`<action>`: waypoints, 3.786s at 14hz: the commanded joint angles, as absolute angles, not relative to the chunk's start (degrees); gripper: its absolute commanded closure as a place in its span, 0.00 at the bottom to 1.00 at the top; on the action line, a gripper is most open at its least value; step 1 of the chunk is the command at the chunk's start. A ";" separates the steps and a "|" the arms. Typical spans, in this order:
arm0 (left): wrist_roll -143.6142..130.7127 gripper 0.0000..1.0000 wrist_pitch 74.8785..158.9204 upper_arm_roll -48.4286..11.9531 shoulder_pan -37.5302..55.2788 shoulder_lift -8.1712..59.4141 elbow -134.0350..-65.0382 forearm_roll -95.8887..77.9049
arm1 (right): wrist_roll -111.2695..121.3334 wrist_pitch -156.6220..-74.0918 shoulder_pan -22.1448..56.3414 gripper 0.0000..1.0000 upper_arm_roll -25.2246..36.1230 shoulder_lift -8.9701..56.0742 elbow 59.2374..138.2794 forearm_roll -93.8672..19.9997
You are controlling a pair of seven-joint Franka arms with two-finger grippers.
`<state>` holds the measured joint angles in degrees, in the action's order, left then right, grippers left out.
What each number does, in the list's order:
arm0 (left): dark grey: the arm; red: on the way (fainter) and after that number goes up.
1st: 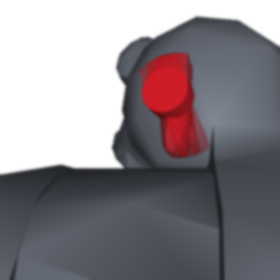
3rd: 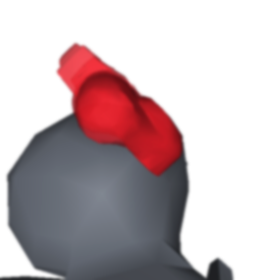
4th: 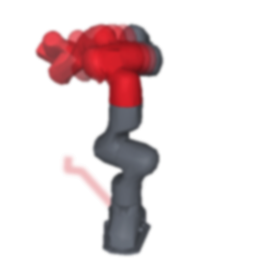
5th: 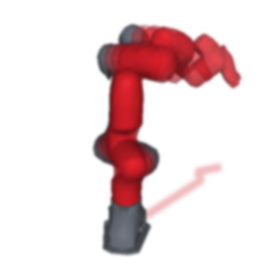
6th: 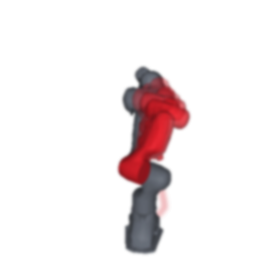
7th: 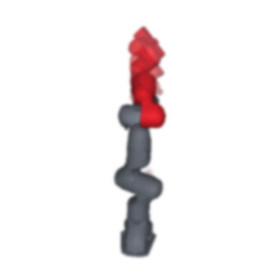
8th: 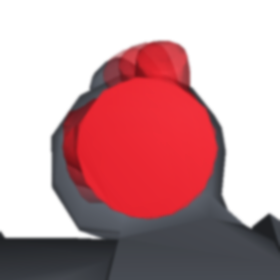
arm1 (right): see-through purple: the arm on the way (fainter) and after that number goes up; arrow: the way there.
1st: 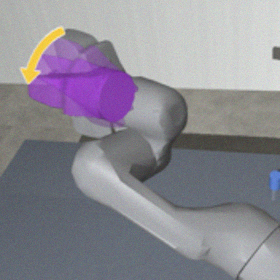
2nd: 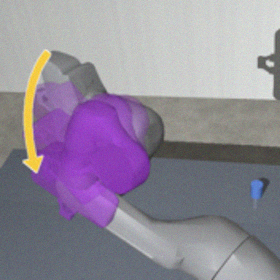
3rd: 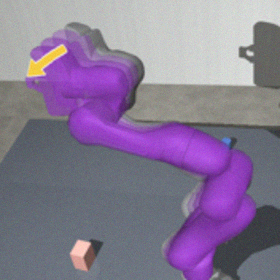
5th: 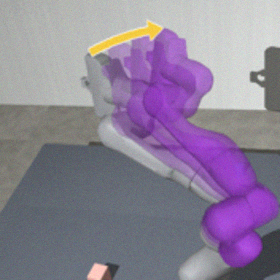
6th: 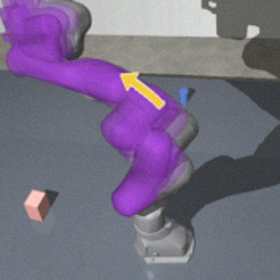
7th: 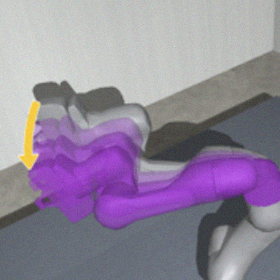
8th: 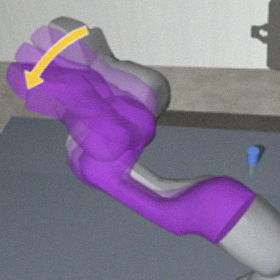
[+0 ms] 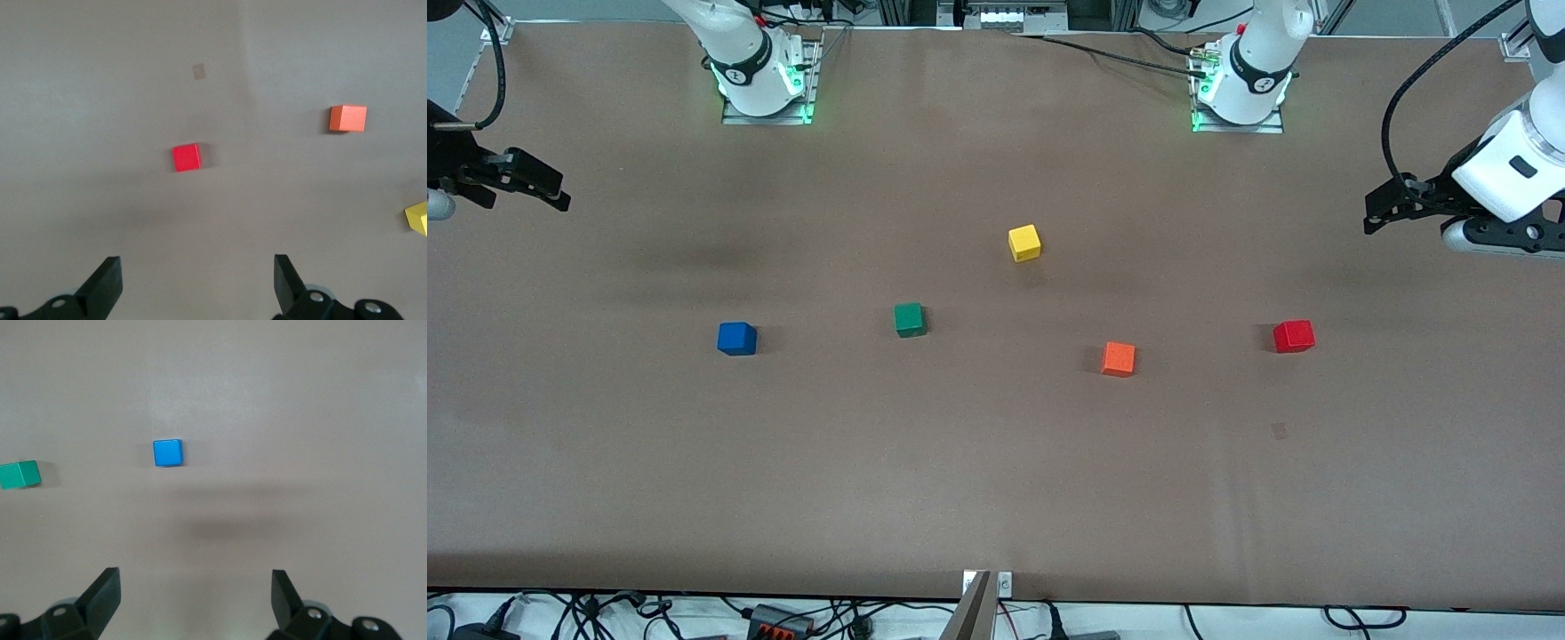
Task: Pass red block to right arm, stack on blue
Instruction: 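Lower the left gripper over the red cube, then close the left gripper on the red cube, then lift the red cube with the left gripper while the right gripper approaches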
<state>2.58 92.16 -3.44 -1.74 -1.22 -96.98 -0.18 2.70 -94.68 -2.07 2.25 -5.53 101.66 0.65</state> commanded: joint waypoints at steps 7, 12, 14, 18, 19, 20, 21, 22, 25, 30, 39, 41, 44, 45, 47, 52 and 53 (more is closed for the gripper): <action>0.70 0.00 88.42 -3.16 -1.67 2.20 -93.17 0.44 | 3.34 -94.22 -1.93 0.00 1.85 -5.27 102.04 1.23; 1.23 0.00 87.54 -3.08 -2.02 6.67 -91.23 0.88 | 3.34 -94.31 -1.85 0.00 1.76 -4.66 102.04 1.32; 1.23 0.00 87.97 -2.90 -3.16 9.22 -92.28 0.88 | 3.34 -94.31 -1.85 0.00 1.76 -4.48 102.04 1.32; 1.23 0.00 98.58 -2.81 -4.31 11.60 -98.59 0.97 | 3.34 -94.04 -0.97 0.00 1.76 -4.39 102.04 1.49; 1.23 0.00 103.83 -2.73 -4.31 11.95 -102.35 0.97 | 3.34 -94.13 -0.79 0.00 1.76 -4.31 102.04 1.49; 1.23 0.00 109.63 -2.72 -4.65 12.04 -106.39 0.97 | 3.34 -94.13 -0.70 0.00 1.76 -4.13 102.04 1.49; 1.32 0.00 115.69 -2.72 -5.53 12.48 -109.83 1.05 | 3.25 -94.13 -0.79 0.00 1.76 -4.04 102.04 1.49; 1.41 0.00 122.89 -2.72 -5.62 13.70 -113.43 1.05 | 3.25 -94.30 -0.79 0.00 1.76 -4.04 102.04 1.49; 1.41 0.00 135.67 -2.64 -5.62 17.21 -118.99 1.14 | 3.34 -93.69 -0.79 0.00 1.76 -4.13 102.22 1.58; 2.20 0.00 146.76 -2.72 -5.54 22.14 -124.62 1.58 | 3.25 -93.96 -0.88 0.00 1.76 -3.96 102.22 1.49; 2.63 0.77 151.44 -2.72 -5.63 25.22 -125.60 1.84 | 2.90 -94.31 -0.79 0.00 1.76 -3.52 102.30 1.49; 5.70 0.82 151.17 -2.72 -5.80 24.70 -125.42 1.85 | 2.90 -94.31 -0.79 0.00 1.76 -3.25 102.30 1.49; 13.34 0.87 147.86 -2.90 -6.15 21.46 -124.02 1.84 | 2.72 -94.31 -0.62 0.00 1.67 -1.15 102.30 1.41; 14.75 0.88 145.05 -3.07 -6.15 20.40 -122.62 1.85 | 2.64 -94.48 0.08 0.00 1.67 -0.19 102.30 1.41; 17.65 0.88 136.45 -3.25 -6.07 18.73 -117.98 1.85 | 2.37 -94.48 1.93 0.00 1.76 0.61 102.22 1.49; 22.41 0.88 113.25 -5.97 -5.54 18.28 -102.07 1.06 | 2.63 -94.13 2.64 0.00 1.67 2.19 102.30 -1.73; 23.28 0.88 110.16 -7.11 -5.54 18.28 -99.34 0.97 | 2.81 -93.96 2.64 0.00 1.67 2.72 102.39 -6.37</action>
<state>20.98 116.73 -5.06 -5.35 17.52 -105.56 0.28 2.60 -94.41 2.43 1.56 1.85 102.15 -1.49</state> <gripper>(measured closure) 0.445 0.000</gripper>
